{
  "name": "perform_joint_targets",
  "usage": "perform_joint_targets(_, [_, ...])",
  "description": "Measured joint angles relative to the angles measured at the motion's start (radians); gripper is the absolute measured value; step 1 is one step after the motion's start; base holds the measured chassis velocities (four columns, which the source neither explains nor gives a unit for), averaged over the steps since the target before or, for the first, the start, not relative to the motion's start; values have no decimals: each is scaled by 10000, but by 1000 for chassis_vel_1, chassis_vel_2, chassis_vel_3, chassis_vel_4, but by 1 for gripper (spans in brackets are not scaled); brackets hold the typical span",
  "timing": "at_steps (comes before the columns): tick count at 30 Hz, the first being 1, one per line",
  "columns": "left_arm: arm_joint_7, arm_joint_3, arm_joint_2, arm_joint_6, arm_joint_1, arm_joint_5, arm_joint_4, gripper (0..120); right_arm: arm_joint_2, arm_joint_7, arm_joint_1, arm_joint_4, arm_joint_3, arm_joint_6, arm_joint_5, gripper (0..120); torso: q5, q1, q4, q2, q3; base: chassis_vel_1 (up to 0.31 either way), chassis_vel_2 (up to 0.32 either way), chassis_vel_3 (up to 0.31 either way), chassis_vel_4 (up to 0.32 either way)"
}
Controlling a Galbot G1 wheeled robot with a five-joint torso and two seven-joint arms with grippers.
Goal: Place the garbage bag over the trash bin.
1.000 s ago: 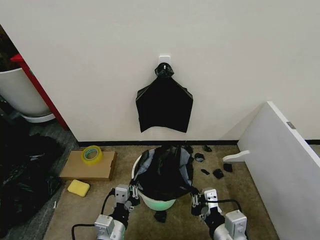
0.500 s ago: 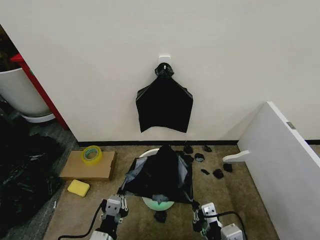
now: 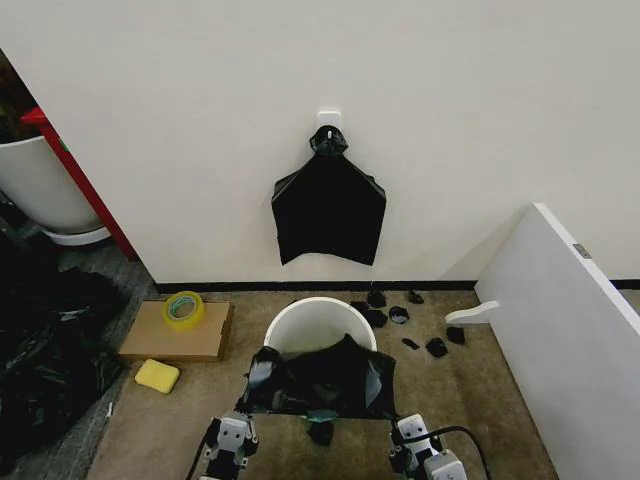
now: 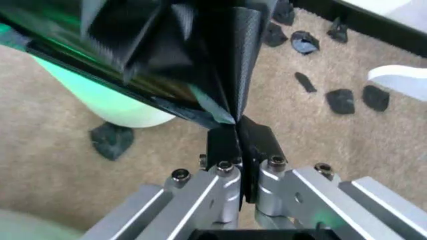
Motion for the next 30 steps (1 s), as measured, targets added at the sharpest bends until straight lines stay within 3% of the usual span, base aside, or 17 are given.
perform_joint_targets(13, [-238,148,-732,474,-779,-1327,375,0,431,-1324,353,-2171,401,1750,-3083,0,2,0,0,0,0,0,0,0,0])
perform_joint_targets(26, [-522,112,-919,761,-983,-1811,424,0,355,-2174,182,-2513,683,3085,-3111,0,2,0,0,0,0,0,0,0,0])
perform_joint_targets(30, [-802,25,-736,1017,-812,-1908,54,15,134,-2349,-137,-2089,920,3172,-2612,15,1,0,0,0,0,0,0,0,0])
